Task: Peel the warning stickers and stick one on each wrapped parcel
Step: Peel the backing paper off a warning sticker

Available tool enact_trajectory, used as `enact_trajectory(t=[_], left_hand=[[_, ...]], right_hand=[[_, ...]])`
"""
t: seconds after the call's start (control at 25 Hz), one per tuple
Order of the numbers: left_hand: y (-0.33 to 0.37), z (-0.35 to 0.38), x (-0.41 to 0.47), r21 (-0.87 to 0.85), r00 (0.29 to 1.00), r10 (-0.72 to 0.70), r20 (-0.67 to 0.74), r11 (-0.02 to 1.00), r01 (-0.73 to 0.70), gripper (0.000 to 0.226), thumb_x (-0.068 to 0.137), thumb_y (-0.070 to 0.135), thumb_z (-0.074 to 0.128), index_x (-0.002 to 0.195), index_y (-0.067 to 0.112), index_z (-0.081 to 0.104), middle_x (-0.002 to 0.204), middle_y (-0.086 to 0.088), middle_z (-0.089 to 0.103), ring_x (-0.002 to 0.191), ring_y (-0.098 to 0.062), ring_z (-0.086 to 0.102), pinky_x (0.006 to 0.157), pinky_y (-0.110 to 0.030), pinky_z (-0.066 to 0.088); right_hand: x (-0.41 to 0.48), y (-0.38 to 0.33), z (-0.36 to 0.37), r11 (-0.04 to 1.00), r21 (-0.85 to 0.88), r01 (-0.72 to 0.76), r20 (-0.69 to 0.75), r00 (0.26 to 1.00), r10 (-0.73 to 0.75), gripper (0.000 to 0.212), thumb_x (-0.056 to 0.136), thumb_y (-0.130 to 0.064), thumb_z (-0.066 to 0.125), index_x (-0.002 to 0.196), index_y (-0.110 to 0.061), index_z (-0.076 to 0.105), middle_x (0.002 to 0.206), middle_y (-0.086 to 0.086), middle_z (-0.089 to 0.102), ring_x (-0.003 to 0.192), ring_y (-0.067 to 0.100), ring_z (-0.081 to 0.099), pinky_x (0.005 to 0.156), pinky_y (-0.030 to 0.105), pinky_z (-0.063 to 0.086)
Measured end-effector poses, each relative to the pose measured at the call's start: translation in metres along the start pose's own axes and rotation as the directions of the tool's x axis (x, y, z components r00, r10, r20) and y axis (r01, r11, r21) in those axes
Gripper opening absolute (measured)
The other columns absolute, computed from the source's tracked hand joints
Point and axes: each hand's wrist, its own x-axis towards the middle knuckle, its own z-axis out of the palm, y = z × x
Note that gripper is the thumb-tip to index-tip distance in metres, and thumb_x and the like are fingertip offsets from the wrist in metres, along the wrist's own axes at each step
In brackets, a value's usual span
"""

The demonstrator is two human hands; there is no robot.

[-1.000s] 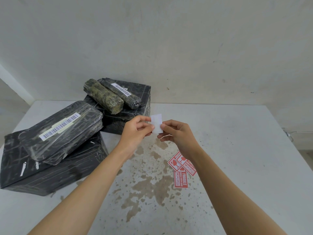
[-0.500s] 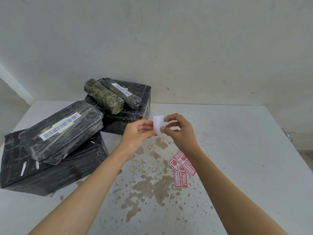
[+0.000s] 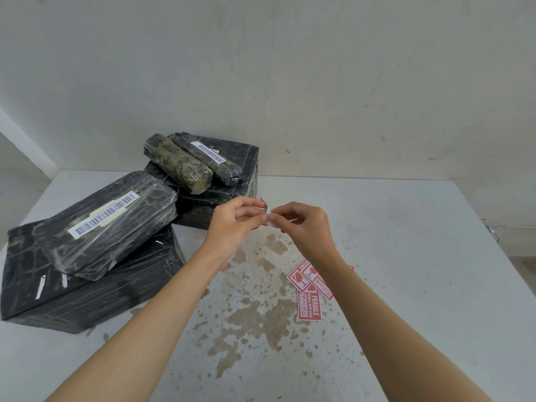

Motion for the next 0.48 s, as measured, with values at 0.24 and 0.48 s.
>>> enact_trajectory(t=[0.24, 0.48], left_hand=[[-0.0044, 0.0016, -0.0001, 0.076, 0.999, 0.039, -0.004, 0.996, -0.039, 0.015, 0.077, 0.005, 0.075, 0.089, 0.007, 0.066, 0.079, -0.005, 0.074, 0.075, -0.011, 0.07, 0.068, -0.015, 0.053], [-0.0081, 0.0043, 0.0007, 0.116, 0.998, 0.052, -0.033, 0.992, -0.048, 0.014, 0.076, 0.005, 0.076, 0.087, 0.008, 0.067, 0.078, -0.004, 0.074, 0.072, -0.01, 0.071, 0.065, -0.015, 0.05]], right_hand=[[-0.001, 0.001, -0.0007, 0.999, 0.005, -0.049, 0.009, 0.999, 0.049, 0.006, 0.081, -0.012, 0.069, 0.079, -0.01, 0.075, 0.07, -0.001, 0.072, 0.059, 0.001, 0.063, 0.062, 0.019, 0.054], [-0.0008, 0.0024, -0.0014, 0.999, -0.026, -0.047, 0.021, 0.999, 0.047, 0.01, 0.085, -0.01, 0.065, 0.081, -0.007, 0.074, 0.066, -0.003, 0.07, 0.055, 0.003, 0.063, 0.055, 0.014, 0.049]])
